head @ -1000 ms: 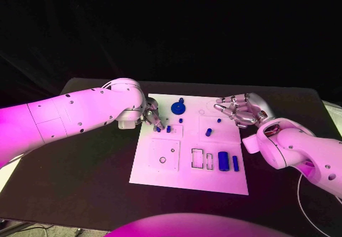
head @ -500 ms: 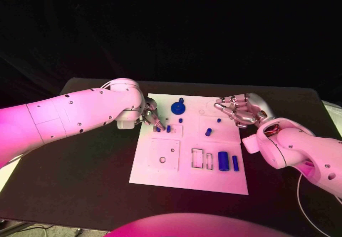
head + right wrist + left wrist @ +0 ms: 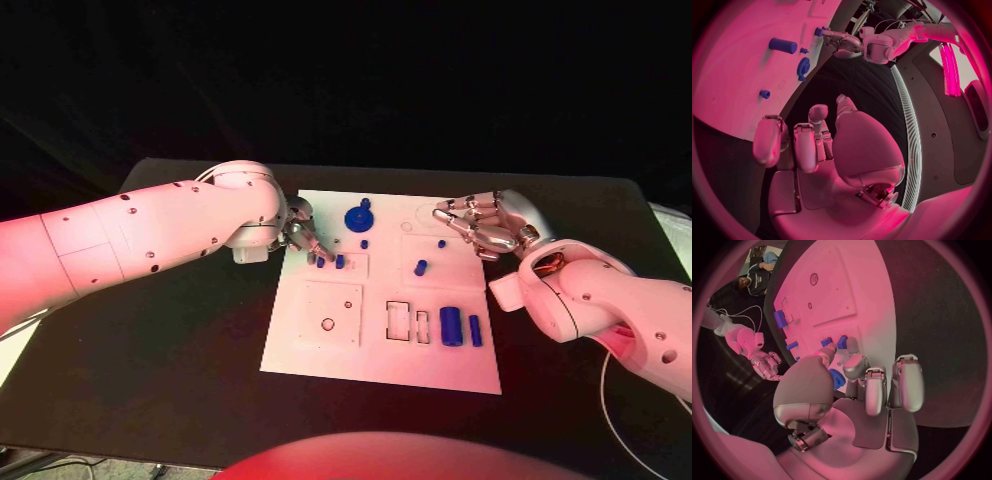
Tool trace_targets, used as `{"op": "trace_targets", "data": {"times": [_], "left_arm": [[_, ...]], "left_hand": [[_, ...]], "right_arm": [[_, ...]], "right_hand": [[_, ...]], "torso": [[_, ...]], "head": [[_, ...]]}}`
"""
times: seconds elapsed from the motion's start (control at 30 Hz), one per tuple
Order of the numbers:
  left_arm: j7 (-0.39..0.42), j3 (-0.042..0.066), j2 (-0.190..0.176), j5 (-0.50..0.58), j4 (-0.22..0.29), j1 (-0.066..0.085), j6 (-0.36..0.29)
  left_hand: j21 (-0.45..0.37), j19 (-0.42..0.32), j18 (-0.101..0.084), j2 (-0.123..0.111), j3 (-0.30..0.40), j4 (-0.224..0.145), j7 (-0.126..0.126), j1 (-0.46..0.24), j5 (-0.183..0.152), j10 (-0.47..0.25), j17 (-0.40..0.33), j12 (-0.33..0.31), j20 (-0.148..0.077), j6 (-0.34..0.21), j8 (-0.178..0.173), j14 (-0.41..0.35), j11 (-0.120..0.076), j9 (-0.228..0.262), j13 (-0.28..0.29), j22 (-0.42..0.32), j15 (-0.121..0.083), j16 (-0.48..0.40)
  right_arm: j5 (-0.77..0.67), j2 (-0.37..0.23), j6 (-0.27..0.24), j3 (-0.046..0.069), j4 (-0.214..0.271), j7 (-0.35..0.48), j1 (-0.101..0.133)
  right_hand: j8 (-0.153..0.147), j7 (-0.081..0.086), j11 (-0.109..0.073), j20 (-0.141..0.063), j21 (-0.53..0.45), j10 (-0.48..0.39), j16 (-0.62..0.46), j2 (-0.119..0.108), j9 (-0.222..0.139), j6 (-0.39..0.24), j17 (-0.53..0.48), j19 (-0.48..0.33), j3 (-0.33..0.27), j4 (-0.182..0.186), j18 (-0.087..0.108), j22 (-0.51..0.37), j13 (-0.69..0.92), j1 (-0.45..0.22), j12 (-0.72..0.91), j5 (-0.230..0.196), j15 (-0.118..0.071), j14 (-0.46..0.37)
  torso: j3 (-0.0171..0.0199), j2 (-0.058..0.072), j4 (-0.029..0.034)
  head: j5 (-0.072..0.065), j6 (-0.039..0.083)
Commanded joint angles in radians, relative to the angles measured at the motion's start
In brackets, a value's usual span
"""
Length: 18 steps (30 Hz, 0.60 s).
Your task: Assemble the parts on the task board
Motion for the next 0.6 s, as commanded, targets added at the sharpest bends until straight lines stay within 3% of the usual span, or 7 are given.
{"op": "trace_targets", "data": {"times": [0.03,0.23,0.3,0.33,0.37,0.47,0.6], "left_arm": [[0.016,0.007,-0.007,0.074,0.007,0.0,-0.123],[0.036,0.016,-0.028,0.154,0.013,0.005,-0.179],[0.063,0.017,-0.032,0.202,0.011,0.007,-0.203],[0.082,0.017,-0.034,0.23,0.008,0.007,-0.219],[0.102,0.017,-0.035,0.25,0.006,0.008,-0.238],[0.187,0.013,-0.031,0.19,0.001,0.009,-0.295],[0.338,-0.001,-0.013,0.038,-0.007,0.006,-0.379]], "left_hand": [[-0.008,0.039,-0.013,0.008,-0.019,0.005,0.003,0.005,-0.001,0.004,0.263,-0.009,-0.004,0.003,-0.004,0.105,-0.001,-0.002,-0.005,0.162,-0.007,0.003],[-0.042,0.026,-0.006,0.006,-0.082,0.029,0.009,0.021,0.0,-0.02,0.263,-0.055,-0.002,-0.008,-0.012,0.105,0.004,-0.008,-0.051,0.143,-0.004,0.003],[-0.097,0.003,0.006,0.013,-0.107,0.041,0.018,0.037,0.001,-0.066,0.263,-0.139,0.002,-0.031,-0.025,0.105,0.012,-0.015,-0.14,0.113,0.002,0.003],[-0.192,-0.039,0.026,0.015,-0.121,0.047,0.032,0.051,0.003,-0.14,0.245,-0.255,0.007,-0.064,-0.042,0.099,0.023,-0.023,-0.26,0.058,0.008,-0.01],[-0.295,-0.088,0.045,0.019,-0.134,0.054,0.044,0.065,0.003,-0.201,0.177,-0.329,0.015,-0.092,-0.054,0.072,0.038,-0.031,-0.328,0.0,0.02,-0.066],[-0.727,-0.306,0.108,0.023,-0.171,0.059,0.103,0.116,0.004,-0.343,-0.102,-0.409,0.049,-0.206,-0.093,-0.085,0.091,-0.06,-0.377,-0.245,0.065,-0.334],[-0.841,-0.351,0.118,0.02,-0.184,0.034,0.126,0.241,0.005,-0.414,-0.348,-0.458,0.076,-0.253,-0.101,-0.233,0.117,-0.086,-0.425,-0.322,0.09,-0.593]], "right_arm": [[0.003,0.001,0.021,0.0,-0.001,0.006,-0.003],[0.005,0.0,0.022,-0.001,-0.003,0.005,-0.005],[0.005,0.0,0.022,-0.001,-0.003,0.004,-0.005],[0.005,-0.001,0.023,-0.001,-0.004,0.004,-0.006],[0.005,-0.001,0.024,-0.001,-0.004,0.004,-0.006],[0.005,-0.001,0.025,-0.001,-0.004,0.003,-0.006],[0.005,-0.001,0.027,-0.001,-0.005,0.003,-0.006]], "right_hand": [[0.001,-0.002,0.0,-0.001,-0.004,-0.005,-0.005,-0.004,0.001,-0.003,0.021,-0.001,-0.006,0.001,0.011,0.0,-0.001,-0.01,0.005,0.003,0.007,0.054],[0.001,-0.002,0.0,-0.001,-0.004,-0.005,-0.006,-0.002,0.001,-0.003,0.021,-0.001,-0.007,0.001,0.011,-0.001,-0.001,-0.011,0.006,0.005,0.007,0.054],[0.001,-0.002,0.0,-0.001,-0.004,-0.005,-0.006,-0.002,0.001,-0.003,0.021,-0.001,-0.007,0.001,0.011,-0.001,-0.001,-0.011,0.006,0.005,0.007,0.054],[0.001,-0.002,0.0,-0.001,-0.004,-0.005,-0.006,-0.002,0.001,-0.003,0.021,-0.001,-0.007,0.001,0.011,-0.001,-0.001,-0.011,0.006,0.005,0.007,0.054],[0.001,-0.002,0.0,-0.001,-0.004,-0.005,-0.006,-0.001,0.001,-0.003,0.021,-0.001,-0.008,0.001,0.011,-0.001,-0.001,-0.012,0.006,0.007,0.007,0.054],[0.001,-0.002,0.001,-0.001,-0.004,-0.005,-0.006,0.0,0.001,-0.003,0.021,-0.001,-0.01,0.001,0.011,0.0,-0.001,-0.014,0.006,0.008,0.007,0.054],[0.001,-0.002,0.001,-0.001,-0.004,-0.005,-0.006,0.001,0.001,-0.003,0.021,-0.001,-0.012,0.001,0.011,0.0,-0.001,-0.016,0.007,0.01,0.007,0.054]], "torso": [[0.0002,-0.001,0.0018],[0.0017,-0.001,0.0012],[0.0017,-0.001,0.001],[0.0013,-0.001,0.001],[0.0014,-0.001,0.0011],[0.0007,-0.001,0.0021],[-0.0006,0.0,0.0005]], "head": [[-0.003,0.0],[-0.002,0.001],[-0.003,0.002],[-0.003,0.002],[-0.005,0.003],[-0.007,0.004],[-0.007,0.008]]}}
